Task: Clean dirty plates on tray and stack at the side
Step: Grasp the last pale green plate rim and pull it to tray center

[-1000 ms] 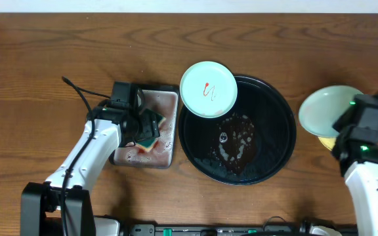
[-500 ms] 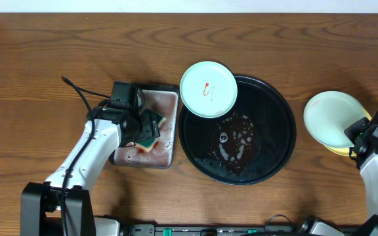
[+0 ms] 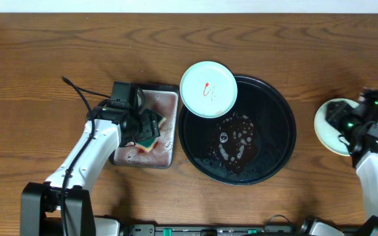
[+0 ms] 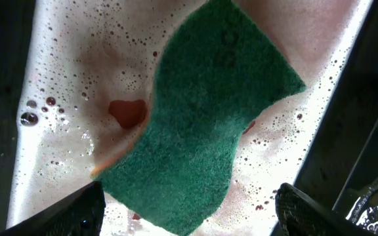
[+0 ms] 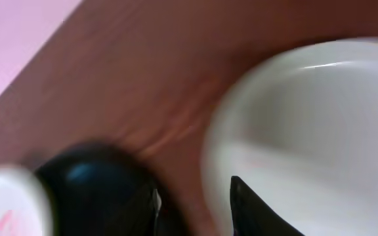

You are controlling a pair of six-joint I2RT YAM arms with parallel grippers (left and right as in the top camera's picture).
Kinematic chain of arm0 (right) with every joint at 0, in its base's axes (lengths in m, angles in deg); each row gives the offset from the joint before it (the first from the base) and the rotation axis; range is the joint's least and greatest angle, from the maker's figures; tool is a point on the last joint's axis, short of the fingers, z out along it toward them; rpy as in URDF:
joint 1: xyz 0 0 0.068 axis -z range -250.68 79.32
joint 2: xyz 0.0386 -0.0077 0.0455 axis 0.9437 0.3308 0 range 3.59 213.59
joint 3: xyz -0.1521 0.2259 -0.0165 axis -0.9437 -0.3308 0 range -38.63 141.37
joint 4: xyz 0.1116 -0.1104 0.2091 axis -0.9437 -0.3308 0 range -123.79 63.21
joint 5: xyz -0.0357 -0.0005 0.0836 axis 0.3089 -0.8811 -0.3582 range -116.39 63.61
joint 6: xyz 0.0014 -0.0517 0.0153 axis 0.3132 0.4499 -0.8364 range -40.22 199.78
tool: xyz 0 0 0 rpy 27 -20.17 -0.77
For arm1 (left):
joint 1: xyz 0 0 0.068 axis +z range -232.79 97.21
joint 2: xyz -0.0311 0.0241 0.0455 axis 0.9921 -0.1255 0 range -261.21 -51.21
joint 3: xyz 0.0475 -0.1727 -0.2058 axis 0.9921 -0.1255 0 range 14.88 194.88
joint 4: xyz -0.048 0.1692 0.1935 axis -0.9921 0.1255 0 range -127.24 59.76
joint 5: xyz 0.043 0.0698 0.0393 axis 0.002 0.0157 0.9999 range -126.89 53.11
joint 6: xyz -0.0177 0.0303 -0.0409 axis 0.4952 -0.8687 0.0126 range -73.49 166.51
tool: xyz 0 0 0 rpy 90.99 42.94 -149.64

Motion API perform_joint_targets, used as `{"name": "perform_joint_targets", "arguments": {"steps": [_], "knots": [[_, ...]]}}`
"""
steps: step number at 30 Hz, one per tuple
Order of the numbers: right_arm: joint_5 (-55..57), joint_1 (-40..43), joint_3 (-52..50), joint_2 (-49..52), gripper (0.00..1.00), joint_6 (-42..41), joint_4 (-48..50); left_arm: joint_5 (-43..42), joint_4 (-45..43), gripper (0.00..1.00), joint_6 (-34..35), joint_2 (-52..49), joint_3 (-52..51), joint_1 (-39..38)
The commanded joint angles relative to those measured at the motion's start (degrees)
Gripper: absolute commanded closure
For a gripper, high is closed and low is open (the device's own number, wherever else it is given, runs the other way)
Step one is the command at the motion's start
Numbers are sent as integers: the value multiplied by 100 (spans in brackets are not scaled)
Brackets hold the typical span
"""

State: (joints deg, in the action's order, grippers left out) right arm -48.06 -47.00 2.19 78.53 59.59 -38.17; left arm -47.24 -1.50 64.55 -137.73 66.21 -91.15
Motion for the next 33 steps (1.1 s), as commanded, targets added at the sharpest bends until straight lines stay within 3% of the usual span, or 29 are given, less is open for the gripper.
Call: {"name": "perform_joint_targets", "arguments": {"steps": [1, 5, 10, 14, 17, 22, 33], "knots": [[-1141, -584, 76, -20, 61, 931, -114, 35, 2, 17, 28, -28, -52, 13], [-1008, -1283, 426, 11, 61, 1534, -728, 35, 2, 16, 26, -28, -52, 13], [-26, -2149, 1792, 433, 58, 2133, -2114, 35, 2, 16, 26, -28, -52, 13], [90, -2697, 2730, 1121, 45, 2522, -2677, 35, 2, 16, 28, -28, -52, 13], [85, -2938, 2883, 1606, 46, 2494, -2251, 35, 2, 16, 26, -28, -52, 13], [87, -3246, 2881, 2583, 63, 2452, -1080, 35, 2, 16, 26, -28, -52, 13], [85, -3639, 2883, 4092, 64, 1950, 378, 35, 2, 16, 26, -28, -52, 13]]}}
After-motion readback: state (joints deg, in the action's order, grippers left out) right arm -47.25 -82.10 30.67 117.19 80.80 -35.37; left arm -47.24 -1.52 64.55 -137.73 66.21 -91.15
